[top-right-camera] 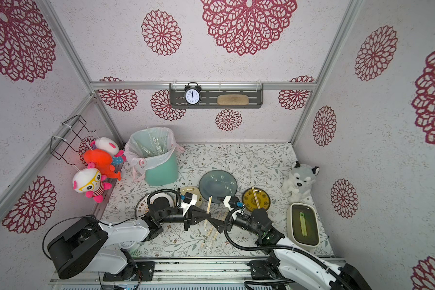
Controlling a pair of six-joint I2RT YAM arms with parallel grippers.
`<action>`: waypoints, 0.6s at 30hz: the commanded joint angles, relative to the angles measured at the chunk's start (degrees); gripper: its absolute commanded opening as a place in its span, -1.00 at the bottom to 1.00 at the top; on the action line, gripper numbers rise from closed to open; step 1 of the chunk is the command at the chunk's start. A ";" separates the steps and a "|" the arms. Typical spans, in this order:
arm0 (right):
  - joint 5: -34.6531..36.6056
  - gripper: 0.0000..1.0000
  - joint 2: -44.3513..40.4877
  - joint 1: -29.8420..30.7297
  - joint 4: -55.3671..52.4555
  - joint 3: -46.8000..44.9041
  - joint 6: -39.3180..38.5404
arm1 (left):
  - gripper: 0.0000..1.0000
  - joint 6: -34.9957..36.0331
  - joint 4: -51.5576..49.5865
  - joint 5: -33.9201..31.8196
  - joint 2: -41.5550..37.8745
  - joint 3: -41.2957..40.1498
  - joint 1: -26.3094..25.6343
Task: Remove the packaging of disposable chopsticks
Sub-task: Remove the packet bag from the disposable chopsticks.
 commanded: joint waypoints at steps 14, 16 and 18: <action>-9.81 -0.38 8.46 -1.39 8.93 5.04 5.03 | -1.00 1.62 -2.44 2.72 -2.07 -1.20 0.08; -10.34 -0.50 9.04 -1.42 8.89 5.43 5.01 | -1.00 1.71 -2.45 2.77 -2.04 -1.14 0.08; -10.88 -0.67 9.61 -1.40 9.36 5.41 5.09 | -1.00 1.70 -2.79 3.06 -1.95 -0.90 0.08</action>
